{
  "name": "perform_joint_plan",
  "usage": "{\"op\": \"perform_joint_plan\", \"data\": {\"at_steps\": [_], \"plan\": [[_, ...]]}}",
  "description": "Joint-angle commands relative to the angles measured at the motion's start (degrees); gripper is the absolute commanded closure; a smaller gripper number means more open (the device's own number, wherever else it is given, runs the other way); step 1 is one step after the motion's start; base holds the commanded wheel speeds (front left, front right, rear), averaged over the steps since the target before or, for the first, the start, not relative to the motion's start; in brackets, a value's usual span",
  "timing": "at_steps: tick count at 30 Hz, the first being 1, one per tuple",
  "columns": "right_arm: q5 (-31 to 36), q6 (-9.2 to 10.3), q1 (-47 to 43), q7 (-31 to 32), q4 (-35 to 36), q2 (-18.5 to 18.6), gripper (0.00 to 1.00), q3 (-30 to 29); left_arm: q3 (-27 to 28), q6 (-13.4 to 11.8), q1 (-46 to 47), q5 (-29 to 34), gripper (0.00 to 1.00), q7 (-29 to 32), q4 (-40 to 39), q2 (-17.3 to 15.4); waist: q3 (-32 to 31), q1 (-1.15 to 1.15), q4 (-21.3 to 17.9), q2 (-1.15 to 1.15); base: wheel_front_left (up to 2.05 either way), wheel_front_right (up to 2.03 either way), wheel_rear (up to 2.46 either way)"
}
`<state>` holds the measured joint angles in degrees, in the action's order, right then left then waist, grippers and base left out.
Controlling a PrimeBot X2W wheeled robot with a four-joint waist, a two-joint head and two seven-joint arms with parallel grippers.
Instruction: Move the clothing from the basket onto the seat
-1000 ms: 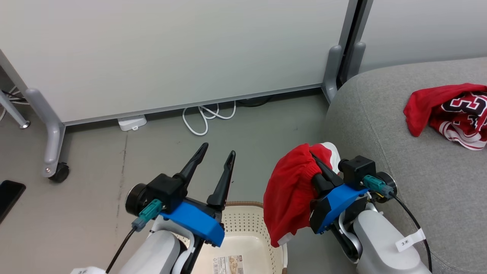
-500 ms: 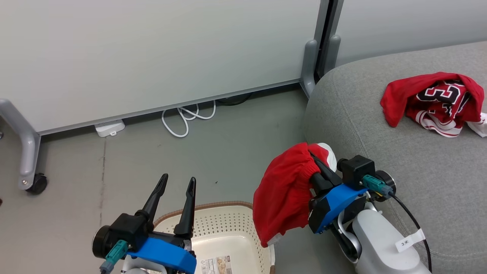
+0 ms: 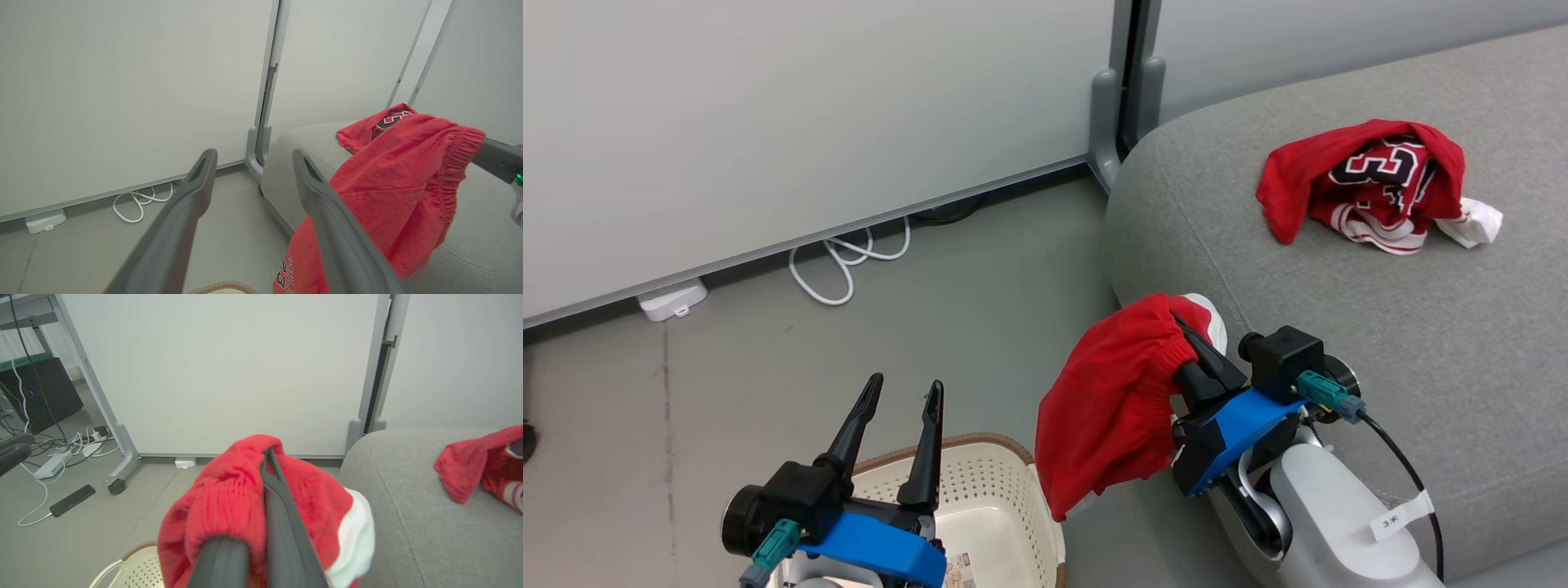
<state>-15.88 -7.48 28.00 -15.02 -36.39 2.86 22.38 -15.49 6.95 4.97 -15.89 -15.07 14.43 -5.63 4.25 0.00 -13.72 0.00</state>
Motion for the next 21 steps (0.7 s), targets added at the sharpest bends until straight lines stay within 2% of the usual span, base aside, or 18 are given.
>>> {"op": "perform_joint_plan", "data": {"at_steps": [1,21], "plan": [[-0.3,-0.03,-0.3,-0.2,0.5,0.0,1.0,0.0,0.3,0.3,0.0,0.4,0.0,-0.1,0.0,-0.1,0.6,0.0,-1.8,0.0,0.0,0.0,0.0],[-0.4,-0.03,-1.5,-0.2,4.4,0.0,1.0,-1.2,0.9,0.5,1.3,0.9,0.0,-0.1,-0.8,-0.9,3.3,0.0,-14.9,0.0,0.0,0.0,0.0]]}}
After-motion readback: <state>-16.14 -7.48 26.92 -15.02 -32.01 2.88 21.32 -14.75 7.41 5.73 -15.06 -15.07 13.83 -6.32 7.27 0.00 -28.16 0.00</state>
